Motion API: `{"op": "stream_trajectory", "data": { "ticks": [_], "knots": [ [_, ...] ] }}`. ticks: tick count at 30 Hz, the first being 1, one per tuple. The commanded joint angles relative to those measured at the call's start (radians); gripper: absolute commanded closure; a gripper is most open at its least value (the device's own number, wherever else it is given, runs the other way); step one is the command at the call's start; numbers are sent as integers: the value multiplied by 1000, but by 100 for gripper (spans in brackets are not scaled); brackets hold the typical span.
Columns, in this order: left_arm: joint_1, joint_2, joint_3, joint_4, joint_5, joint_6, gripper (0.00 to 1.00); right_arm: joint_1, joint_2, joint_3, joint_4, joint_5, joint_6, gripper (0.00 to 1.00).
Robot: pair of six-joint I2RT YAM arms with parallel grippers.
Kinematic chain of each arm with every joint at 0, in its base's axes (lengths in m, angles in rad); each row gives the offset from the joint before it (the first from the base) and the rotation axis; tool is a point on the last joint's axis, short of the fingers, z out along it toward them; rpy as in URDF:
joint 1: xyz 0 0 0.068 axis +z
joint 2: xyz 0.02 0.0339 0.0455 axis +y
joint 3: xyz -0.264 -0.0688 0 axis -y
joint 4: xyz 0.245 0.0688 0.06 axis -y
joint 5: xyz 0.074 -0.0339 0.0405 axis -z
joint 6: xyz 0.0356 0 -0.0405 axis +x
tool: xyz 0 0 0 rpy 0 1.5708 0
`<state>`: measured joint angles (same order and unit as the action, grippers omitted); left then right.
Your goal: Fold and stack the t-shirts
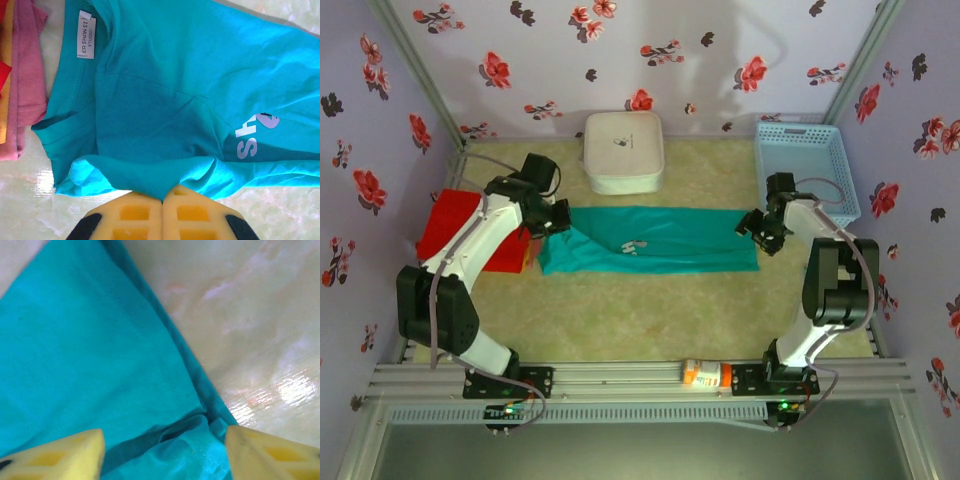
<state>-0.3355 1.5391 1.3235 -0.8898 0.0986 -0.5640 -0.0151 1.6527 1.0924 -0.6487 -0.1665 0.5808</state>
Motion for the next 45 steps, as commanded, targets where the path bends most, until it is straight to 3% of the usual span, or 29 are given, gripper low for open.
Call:
{"op": "stream_trajectory", "data": {
  "ticks": [1,6,13,25,45],
  "knots": [
    [9,7,21,9,11,24,100,5,-103,-46,-22,-13,-15,27],
    [7,-3,9,11,12,24,100,9,-238,-177,-10,-62,20,20],
    [9,-11,-1,14,12,21,100,31,-341,-307,108,-143,149,18],
    [8,-24,-23,22,14,14,100,85,-235,-312,277,-153,253,17],
    [9,-16,-17,18,13,21,100,95,-66,-140,248,-92,215,17]
  ]
}}
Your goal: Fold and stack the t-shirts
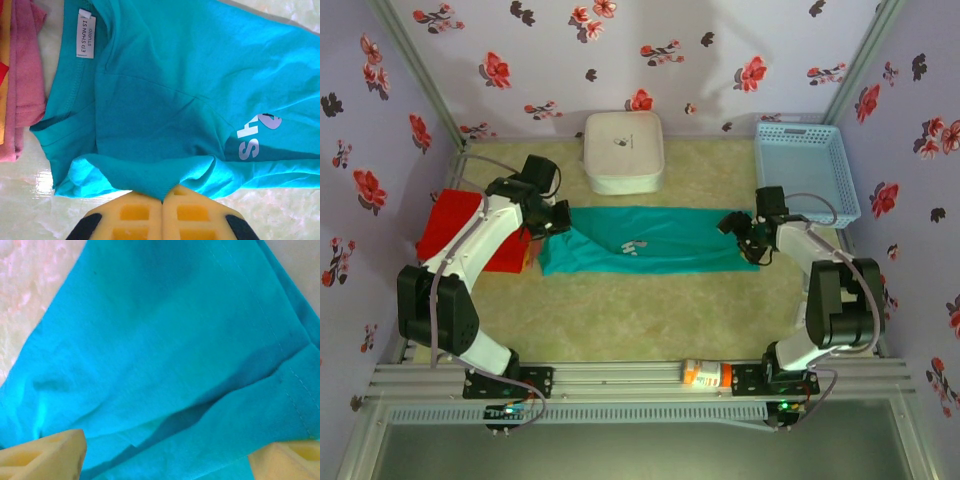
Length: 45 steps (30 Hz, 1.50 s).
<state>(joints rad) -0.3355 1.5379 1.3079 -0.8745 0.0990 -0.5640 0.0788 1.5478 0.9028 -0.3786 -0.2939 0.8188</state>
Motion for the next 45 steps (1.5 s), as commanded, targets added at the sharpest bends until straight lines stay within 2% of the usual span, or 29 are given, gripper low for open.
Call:
{"op": "stream_trajectory", "data": {
  "ticks": [1,8,17,31,42,43,45],
  "knots": [
    [9,-16,-1,3,13,23,100,0,55,64,-27,42,-29,18],
    [8,-13,1,5,16,16,100,-5,157,163,-27,21,-72,19],
    [9,12,57,-3,16,12,100,-5,158,199,-71,73,-139,17],
    [10,210,260,-84,-35,92,100,-5,177,188,-66,72,-158,17],
    [48,432,382,-49,-77,138,100,-4,145,149,-54,59,-163,17],
    [55,452,394,-49,-77,139,95,-2,137,145,-54,62,-165,17],
    [68,492,429,-24,-69,138,73,-1,119,129,-54,68,-167,17]
  ]
}}
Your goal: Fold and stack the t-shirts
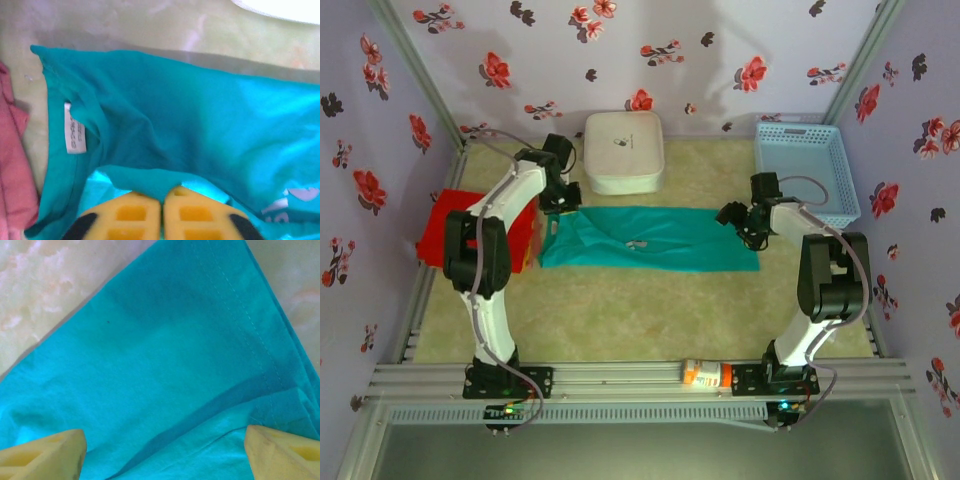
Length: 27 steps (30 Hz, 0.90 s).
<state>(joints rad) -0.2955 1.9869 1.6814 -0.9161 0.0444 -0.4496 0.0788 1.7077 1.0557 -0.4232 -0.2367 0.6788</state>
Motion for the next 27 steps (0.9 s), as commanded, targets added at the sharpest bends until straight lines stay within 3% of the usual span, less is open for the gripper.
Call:
{"op": "stream_trajectory", "data": {
  "ticks": [1,5,11,19,27],
  "knots": [
    [29,54,69,17,-8,23,68,-1,-47,-29,-7,10,-29,17],
    [30,27,49,34,38,2,54,1,-80,-42,-24,2,-40,17],
    [15,-185,-226,180,195,-112,44,8,-157,-77,-37,6,-32,17],
    [-39,-353,-545,437,275,-313,42,25,-201,-114,-31,-1,-8,17],
    [-41,-303,-641,594,274,-402,44,27,-217,-132,-34,4,-10,17]
  ]
}}
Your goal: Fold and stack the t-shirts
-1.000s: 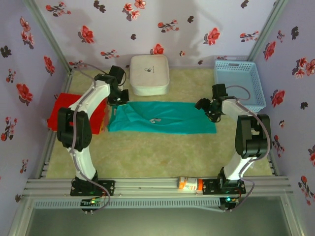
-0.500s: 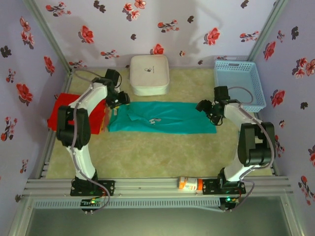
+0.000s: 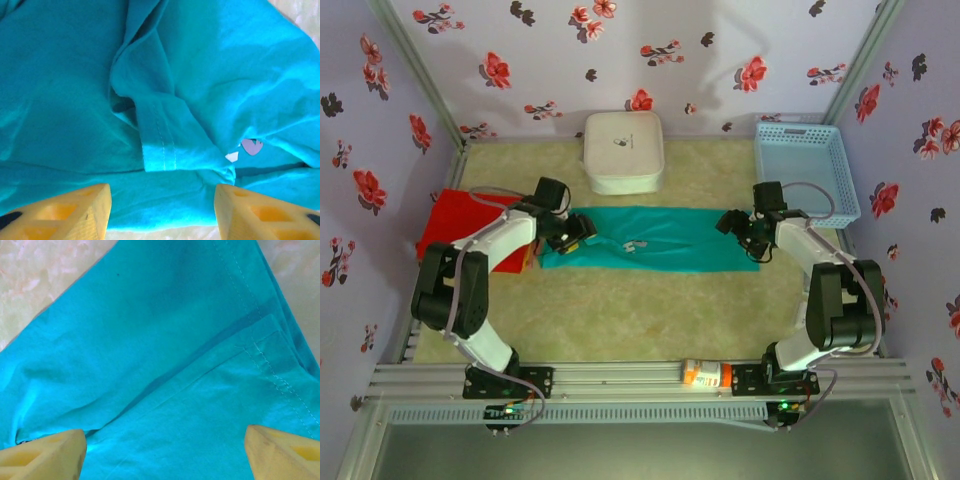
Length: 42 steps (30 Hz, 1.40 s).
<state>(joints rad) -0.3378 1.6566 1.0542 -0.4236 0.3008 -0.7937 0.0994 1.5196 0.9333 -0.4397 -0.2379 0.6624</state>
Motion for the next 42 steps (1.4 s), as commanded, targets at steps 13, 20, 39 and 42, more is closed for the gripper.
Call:
{"op": "stream_trajectory", "data": {
  "ticks": [13,20,39,42],
  "knots": [
    [-8,150,26,195,18,-98,61,6,-19,1,-30,15,-7,18],
    [-16,184,107,179,18,-94,79,5,-8,9,-35,18,-17,18],
    [-43,311,284,345,35,-100,77,5,-24,-16,-30,5,-15,18],
    [-40,238,284,248,17,-14,67,5,-30,-16,-35,2,-20,18]
  ]
}}
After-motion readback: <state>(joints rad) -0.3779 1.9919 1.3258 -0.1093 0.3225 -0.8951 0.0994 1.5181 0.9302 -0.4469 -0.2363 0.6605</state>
